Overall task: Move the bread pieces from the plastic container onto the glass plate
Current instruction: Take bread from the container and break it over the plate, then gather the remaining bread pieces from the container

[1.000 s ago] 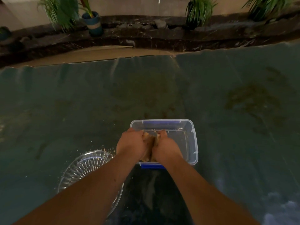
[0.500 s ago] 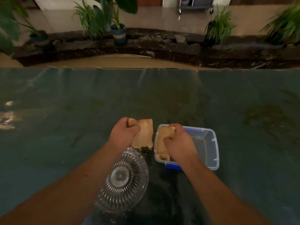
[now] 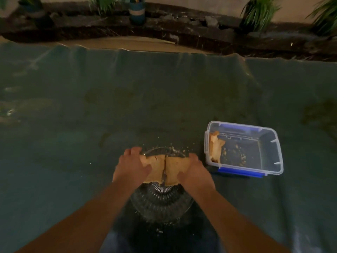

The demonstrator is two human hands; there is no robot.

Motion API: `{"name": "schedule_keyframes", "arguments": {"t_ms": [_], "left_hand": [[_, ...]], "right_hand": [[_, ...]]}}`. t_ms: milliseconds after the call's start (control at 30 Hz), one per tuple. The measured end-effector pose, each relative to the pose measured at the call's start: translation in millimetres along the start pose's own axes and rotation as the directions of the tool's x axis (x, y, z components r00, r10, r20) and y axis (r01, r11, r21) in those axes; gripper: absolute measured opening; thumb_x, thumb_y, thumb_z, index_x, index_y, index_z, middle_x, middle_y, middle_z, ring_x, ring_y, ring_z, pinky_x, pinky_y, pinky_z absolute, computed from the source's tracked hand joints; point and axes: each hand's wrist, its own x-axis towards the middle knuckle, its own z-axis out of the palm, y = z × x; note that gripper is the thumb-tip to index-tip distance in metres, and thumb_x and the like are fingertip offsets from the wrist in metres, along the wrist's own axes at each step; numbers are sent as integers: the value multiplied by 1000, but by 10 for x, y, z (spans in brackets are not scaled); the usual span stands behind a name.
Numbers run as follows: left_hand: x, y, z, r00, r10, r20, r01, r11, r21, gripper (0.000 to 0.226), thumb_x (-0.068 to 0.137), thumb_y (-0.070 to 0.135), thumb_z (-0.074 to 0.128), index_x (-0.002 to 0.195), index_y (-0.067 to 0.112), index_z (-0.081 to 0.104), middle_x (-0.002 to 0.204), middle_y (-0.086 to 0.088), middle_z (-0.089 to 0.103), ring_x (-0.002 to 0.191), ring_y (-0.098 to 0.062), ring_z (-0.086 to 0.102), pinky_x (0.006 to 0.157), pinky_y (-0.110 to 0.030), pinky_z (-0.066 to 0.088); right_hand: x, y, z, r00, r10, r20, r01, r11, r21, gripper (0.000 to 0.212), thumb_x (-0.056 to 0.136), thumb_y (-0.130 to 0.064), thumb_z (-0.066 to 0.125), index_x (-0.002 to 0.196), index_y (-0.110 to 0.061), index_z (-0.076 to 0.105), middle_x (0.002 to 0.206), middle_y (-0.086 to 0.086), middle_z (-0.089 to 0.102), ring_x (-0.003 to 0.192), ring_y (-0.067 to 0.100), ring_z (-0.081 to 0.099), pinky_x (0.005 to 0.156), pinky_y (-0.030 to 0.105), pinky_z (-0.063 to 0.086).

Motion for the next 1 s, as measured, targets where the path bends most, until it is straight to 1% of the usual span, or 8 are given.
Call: {"name": "schedule_keyframes", "arguments": {"t_ms": [100, 200, 333, 500, 633, 800, 900, 1000], "left_hand": [[-137, -168, 112, 935, 354, -16, -333, 894, 298, 64, 85, 43, 72, 139, 24, 45, 141, -8, 48, 123, -30, 47, 96, -49, 51], [-239, -235, 279, 845, 511, 157, -528, 749, 400, 58, 89, 51, 65, 139, 28, 48, 148, -8, 47, 132, -32, 46, 103, -51, 47], [-226, -238, 377, 820, 522, 236, -566, 674, 476, 52, 93, 43, 63, 141, 26, 52, 149, -9, 50, 135, -31, 45, 111, -53, 42], [-140, -216, 323, 814, 538, 219, -566, 648, 510, 45, 85, 30, 66, 129, 26, 58, 132, -6, 61, 121, -29, 55, 93, -48, 54], [-93, 71, 217, 838, 521, 164, -529, 701, 478, 43, 85, 49, 55, 119, 23, 60, 120, -3, 64, 110, -27, 58, 84, -45, 55], [33, 759, 152, 904, 427, 13, -422, 887, 186, 27, 89, 44, 61, 112, 29, 60, 108, 3, 62, 90, -21, 60, 69, -37, 51], [107, 1180, 200, 912, 410, -6, -408, 907, 103, 23, 92, 41, 63, 112, 30, 62, 108, 4, 64, 87, -17, 61, 72, -36, 53], [171, 1529, 246, 910, 415, 5, -413, 905, 102, 23, 93, 42, 62, 113, 30, 62, 108, 5, 64, 89, -15, 63, 77, -40, 59]], "right_hand": [[-202, 103, 169, 941, -297, -162, 238, 922, -305, 69, 93, -33, 64, 151, -26, 27, 149, 8, 47, 131, 29, 49, 103, 45, 48], [-264, 77, 326, 896, -439, -66, 370, 821, -434, 53, 94, -29, 61, 141, -28, 39, 135, 9, 52, 119, 29, 50, 99, 45, 48], [-202, 84, 456, 881, -470, 55, 422, 727, -541, 47, 97, -20, 54, 143, -22, 44, 131, 13, 52, 117, 34, 48, 99, 48, 47], [-111, -2, 398, 895, -442, 66, 412, 760, -503, 43, 95, -19, 58, 137, -20, 47, 132, 15, 52, 120, 37, 49, 99, 50, 49], [-142, 37, 65, 842, -521, -139, 445, 816, -369, 34, 95, -41, 50, 124, -25, 53, 120, 4, 59, 108, 23, 56, 89, 40, 52], [203, 380, -806, 898, -43, -437, 116, 983, 141, 41, 94, -44, 65, 129, -41, 46, 118, -5, 66, 96, 14, 61, 85, 38, 56], [553, 523, -1184, 978, 174, -118, -129, 940, 314, 66, 95, -45, 67, 150, -44, 29, 138, 5, 61, 112, 28, 64, 97, 53, 56], [746, 588, -1277, 989, 83, 125, -109, 970, 219, 108, 85, -47, 82, 161, -46, 4, 160, 6, 43, 136, 36, 52, 108, 56, 48]]}}
